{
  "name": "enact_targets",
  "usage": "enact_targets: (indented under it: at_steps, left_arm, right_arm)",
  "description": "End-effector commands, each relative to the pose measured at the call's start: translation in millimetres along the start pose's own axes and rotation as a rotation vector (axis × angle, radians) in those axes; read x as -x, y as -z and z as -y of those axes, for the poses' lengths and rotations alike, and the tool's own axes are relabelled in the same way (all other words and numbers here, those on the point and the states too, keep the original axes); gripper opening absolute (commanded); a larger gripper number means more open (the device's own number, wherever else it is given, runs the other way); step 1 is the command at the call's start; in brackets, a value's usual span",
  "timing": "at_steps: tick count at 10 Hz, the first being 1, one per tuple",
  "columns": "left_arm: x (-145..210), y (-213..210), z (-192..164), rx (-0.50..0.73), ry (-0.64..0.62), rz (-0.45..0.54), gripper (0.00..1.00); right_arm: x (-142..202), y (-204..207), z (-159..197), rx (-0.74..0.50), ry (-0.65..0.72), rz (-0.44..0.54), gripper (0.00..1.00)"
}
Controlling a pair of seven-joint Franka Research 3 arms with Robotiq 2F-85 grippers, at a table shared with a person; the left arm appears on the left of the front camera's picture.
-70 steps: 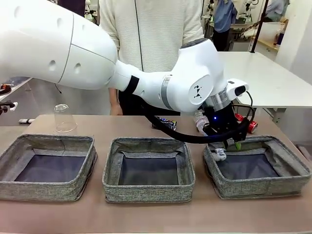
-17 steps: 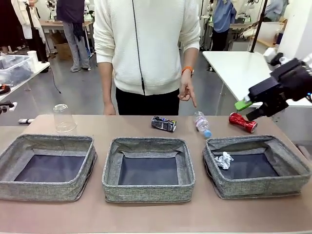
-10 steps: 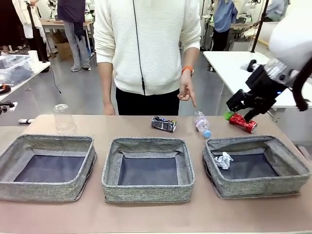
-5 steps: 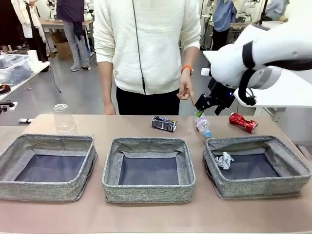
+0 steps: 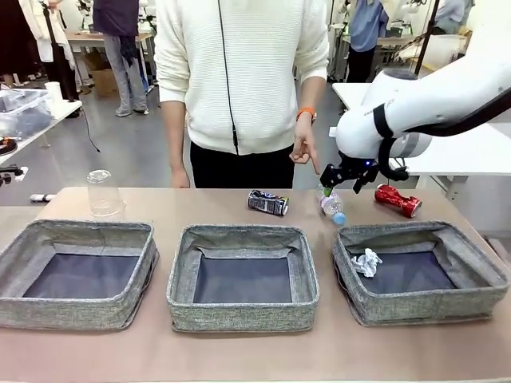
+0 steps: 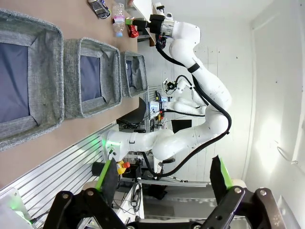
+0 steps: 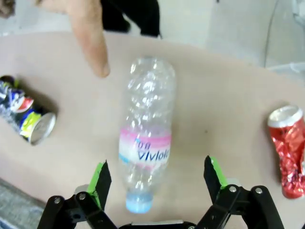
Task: Sort the waste into the appropriate baskets.
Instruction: Pick up the waste item pointed out by the person.
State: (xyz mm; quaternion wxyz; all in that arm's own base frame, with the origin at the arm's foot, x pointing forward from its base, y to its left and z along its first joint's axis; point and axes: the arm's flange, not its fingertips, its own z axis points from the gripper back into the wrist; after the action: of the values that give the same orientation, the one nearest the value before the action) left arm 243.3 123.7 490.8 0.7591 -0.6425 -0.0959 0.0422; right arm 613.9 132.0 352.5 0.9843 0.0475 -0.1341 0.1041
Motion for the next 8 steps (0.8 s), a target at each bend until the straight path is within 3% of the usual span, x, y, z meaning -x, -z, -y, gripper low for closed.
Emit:
enact_targets:
  at_steps: [1,8]
  left_arm:
    - [1.1,1.2,4.1,0.02,-0.002,0.003,1.0]
    - [1.1,1.2,4.1,0.02,-0.002,0.003,1.0]
  right_arm:
    - [-7.1,16.8,4.4,-0.008,0.017,0.053,1.0]
    - [-11.3,53.3,0.3,-0.085,0.008,-0.01,1.0]
